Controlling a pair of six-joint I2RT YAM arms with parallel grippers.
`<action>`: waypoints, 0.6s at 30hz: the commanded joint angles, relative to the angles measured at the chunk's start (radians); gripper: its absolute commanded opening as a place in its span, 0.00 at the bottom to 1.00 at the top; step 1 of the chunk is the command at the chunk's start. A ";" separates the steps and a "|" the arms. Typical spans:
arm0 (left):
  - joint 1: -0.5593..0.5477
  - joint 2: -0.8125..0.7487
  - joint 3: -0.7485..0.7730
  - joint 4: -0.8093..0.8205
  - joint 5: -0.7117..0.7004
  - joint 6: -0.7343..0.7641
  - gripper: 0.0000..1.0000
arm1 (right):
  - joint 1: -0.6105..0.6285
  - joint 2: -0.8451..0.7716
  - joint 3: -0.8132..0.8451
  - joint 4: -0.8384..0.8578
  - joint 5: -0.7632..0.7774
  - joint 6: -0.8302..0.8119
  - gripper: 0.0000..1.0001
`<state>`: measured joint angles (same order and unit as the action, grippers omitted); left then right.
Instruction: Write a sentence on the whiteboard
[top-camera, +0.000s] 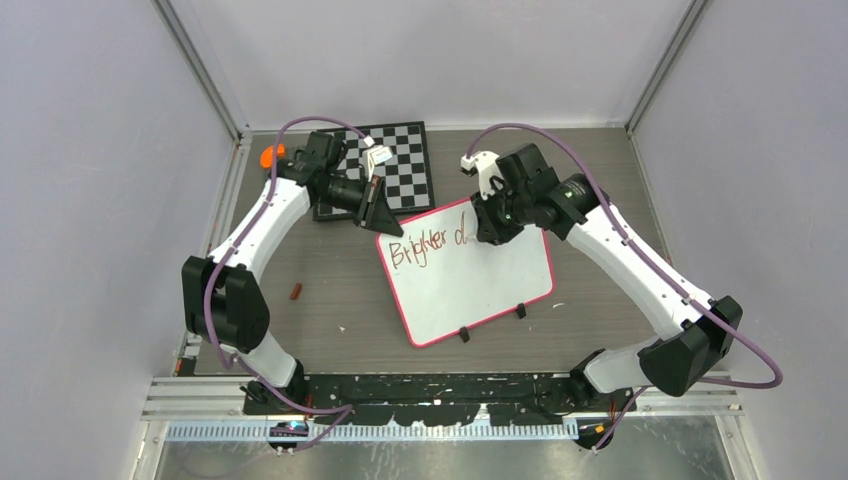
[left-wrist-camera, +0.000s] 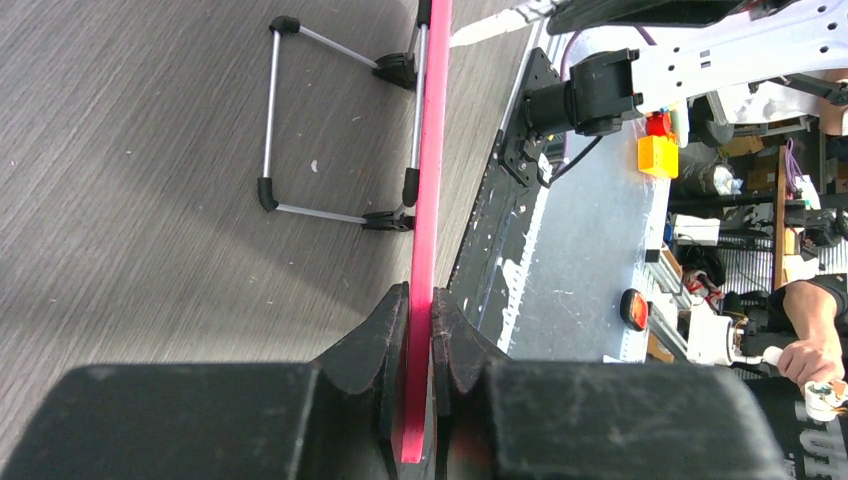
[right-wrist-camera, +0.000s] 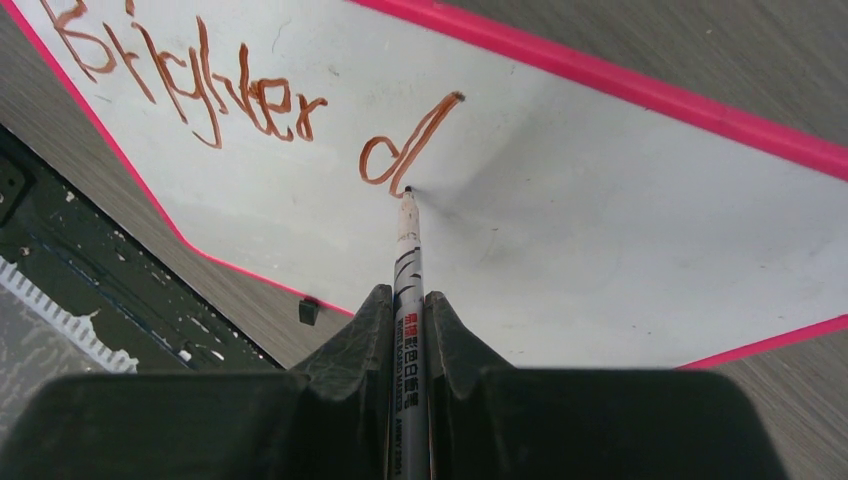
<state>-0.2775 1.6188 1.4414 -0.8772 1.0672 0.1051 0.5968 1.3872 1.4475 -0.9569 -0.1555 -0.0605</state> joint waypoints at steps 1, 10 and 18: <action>-0.002 -0.014 0.016 -0.026 -0.011 -0.014 0.00 | -0.003 -0.040 0.080 0.016 0.028 -0.020 0.00; -0.002 -0.017 0.018 -0.025 -0.012 -0.013 0.00 | -0.003 0.004 0.094 0.030 0.055 -0.027 0.00; -0.002 -0.014 0.016 -0.023 -0.010 -0.013 0.00 | -0.003 0.025 0.111 0.042 0.041 -0.030 0.00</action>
<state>-0.2775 1.6188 1.4414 -0.8803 1.0687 0.1051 0.5953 1.4090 1.5082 -0.9565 -0.1139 -0.0772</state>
